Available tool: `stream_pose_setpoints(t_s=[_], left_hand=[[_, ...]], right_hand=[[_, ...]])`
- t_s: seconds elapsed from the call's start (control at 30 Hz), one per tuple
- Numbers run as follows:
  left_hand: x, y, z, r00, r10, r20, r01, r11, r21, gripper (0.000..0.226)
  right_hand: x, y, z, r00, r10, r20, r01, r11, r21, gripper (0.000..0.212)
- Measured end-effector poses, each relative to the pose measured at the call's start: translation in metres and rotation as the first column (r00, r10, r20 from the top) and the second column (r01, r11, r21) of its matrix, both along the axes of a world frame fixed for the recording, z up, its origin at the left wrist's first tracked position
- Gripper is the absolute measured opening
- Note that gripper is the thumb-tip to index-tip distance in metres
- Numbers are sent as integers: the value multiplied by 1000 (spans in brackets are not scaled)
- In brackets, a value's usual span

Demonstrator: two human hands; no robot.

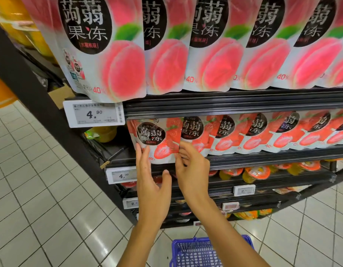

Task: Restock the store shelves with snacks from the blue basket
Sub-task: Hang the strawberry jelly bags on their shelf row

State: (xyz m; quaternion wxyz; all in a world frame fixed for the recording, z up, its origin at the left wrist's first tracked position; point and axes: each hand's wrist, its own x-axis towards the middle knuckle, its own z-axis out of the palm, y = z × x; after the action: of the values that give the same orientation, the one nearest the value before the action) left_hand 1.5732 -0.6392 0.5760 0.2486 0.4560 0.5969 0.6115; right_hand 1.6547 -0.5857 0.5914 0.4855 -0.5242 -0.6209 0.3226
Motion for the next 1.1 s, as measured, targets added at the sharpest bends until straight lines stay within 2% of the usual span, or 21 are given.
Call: stream_pose_setpoints(t_s=[0.13, 0.27, 0.33, 0.47, 0.77, 0.87, 0.93, 1.1], left_hand=[[1, 0, 2, 1000, 8, -13, -8, 1000, -21, 82], [3, 1, 3, 1000, 18, -4, -18, 999, -30, 80], [3, 1, 3, 1000, 21, 14, -20, 1000, -23, 79], [1, 1, 1, 998, 32, 50, -31, 999, -11, 79], [10, -1, 5, 998, 50, 30, -48, 998, -45, 77], [16, -3, 8, 994, 109, -18, -109, 994, -14, 73], [22, -4, 10, 991, 124, -51, -124, 992, 0, 71], [39, 4, 8, 981, -14, -192, 6, 999, -43, 63]], right_hand=[[10, 0, -7, 995, -28, 93, 35, 997, -70, 23], [6, 3, -8, 916, -105, 387, 120, 993, -15, 22], [2, 3, -6, 870, -147, 470, 158, 987, 16, 22], [-2, 3, -10, 883, -165, 439, 165, 986, 39, 18], [12, 1, -15, 915, -174, 364, 184, 983, 9, 17], [25, -3, -15, 923, -313, 222, 298, 949, 101, 16], [37, -1, -15, 915, -386, 116, 375, 921, 103, 20], [52, 12, -21, 904, -408, 128, 414, 910, -26, 10]])
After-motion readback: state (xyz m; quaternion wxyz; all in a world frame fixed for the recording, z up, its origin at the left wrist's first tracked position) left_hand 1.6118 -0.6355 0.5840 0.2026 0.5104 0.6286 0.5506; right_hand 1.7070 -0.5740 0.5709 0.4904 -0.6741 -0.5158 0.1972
